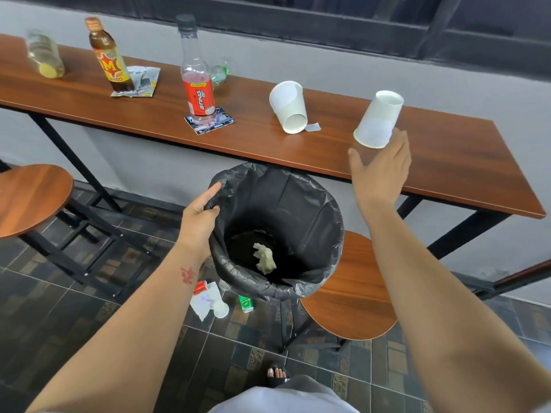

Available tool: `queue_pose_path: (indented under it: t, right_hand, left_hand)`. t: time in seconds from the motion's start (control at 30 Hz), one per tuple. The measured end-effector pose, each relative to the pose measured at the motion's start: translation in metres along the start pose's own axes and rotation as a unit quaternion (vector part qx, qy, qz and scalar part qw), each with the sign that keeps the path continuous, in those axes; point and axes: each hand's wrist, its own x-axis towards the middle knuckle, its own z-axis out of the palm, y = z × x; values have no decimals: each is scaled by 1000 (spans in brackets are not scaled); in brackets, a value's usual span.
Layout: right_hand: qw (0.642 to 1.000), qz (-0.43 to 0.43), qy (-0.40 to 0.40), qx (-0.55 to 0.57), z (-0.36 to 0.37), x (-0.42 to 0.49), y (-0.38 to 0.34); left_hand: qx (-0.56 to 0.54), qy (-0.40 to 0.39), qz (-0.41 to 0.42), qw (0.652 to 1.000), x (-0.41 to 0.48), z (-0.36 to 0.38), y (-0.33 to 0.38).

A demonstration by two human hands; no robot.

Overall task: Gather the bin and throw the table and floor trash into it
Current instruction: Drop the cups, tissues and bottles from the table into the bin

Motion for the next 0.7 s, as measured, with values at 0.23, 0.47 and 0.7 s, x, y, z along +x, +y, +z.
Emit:
queue_pose_path:
  t: [0.23,0.47,0.7]
  right_hand:
    - [996,80,-29,9,20,47,-3]
    - [991,122,-16,53,34,72,-2]
    - [992,83,8,95,24,55,-4]
  left_hand:
    - [-4,-6,-2,1000,9,3,2]
    - [1,-13,3,1000,14,3,2]
    - [4,-11,1,1000,11,7,4]
